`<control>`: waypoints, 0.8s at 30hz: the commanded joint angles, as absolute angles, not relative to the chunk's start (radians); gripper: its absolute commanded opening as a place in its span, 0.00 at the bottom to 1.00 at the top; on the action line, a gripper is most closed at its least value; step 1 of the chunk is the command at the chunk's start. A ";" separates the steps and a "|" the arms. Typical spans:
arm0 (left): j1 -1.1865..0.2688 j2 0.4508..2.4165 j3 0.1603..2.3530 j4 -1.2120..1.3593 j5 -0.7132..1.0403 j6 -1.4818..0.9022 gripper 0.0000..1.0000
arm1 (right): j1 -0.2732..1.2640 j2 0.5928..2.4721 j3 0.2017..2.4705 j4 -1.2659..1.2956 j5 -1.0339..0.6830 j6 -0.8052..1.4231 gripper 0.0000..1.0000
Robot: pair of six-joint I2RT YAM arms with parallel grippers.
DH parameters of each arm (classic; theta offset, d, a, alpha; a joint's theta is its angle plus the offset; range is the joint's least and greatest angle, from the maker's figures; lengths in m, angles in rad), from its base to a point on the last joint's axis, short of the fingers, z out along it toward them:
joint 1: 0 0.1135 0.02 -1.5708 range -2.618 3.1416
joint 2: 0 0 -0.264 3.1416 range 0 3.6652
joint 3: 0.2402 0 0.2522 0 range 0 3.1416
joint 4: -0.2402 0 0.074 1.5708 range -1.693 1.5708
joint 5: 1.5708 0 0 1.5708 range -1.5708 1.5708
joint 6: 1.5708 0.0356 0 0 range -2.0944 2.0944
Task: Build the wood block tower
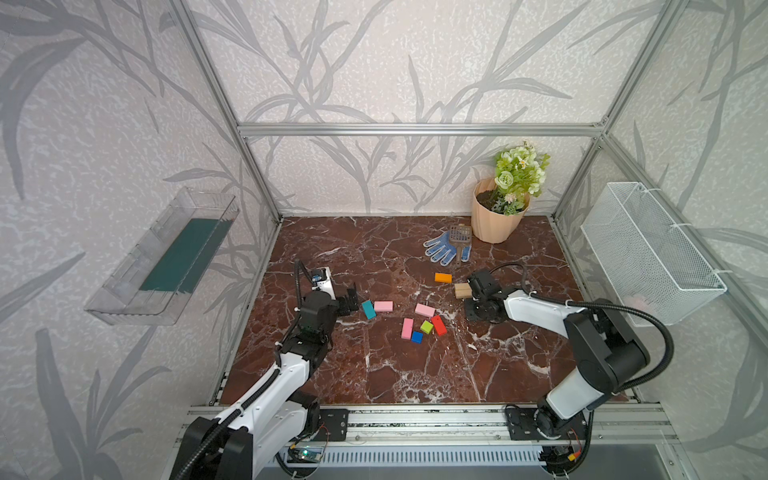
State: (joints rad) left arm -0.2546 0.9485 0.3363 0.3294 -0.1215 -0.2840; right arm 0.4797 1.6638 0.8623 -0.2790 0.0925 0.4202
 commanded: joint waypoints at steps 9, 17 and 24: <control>-0.259 0.982 0.347 0.338 -0.134 -0.278 0.99 | 0.494 1.788 0.941 -0.275 0.040 0.390 0.12; -0.259 0.973 0.343 0.334 -0.132 -0.279 0.99 | 0.501 1.819 0.976 -0.299 0.075 0.379 0.11; -0.260 0.938 0.323 0.339 -0.138 -0.282 0.99 | 0.503 1.833 0.988 -0.305 0.101 0.379 0.11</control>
State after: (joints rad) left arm -0.2546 0.9611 0.3363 0.3286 -0.1257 -0.2844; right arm 0.4976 1.7912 0.9882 -0.2337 0.0814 0.3878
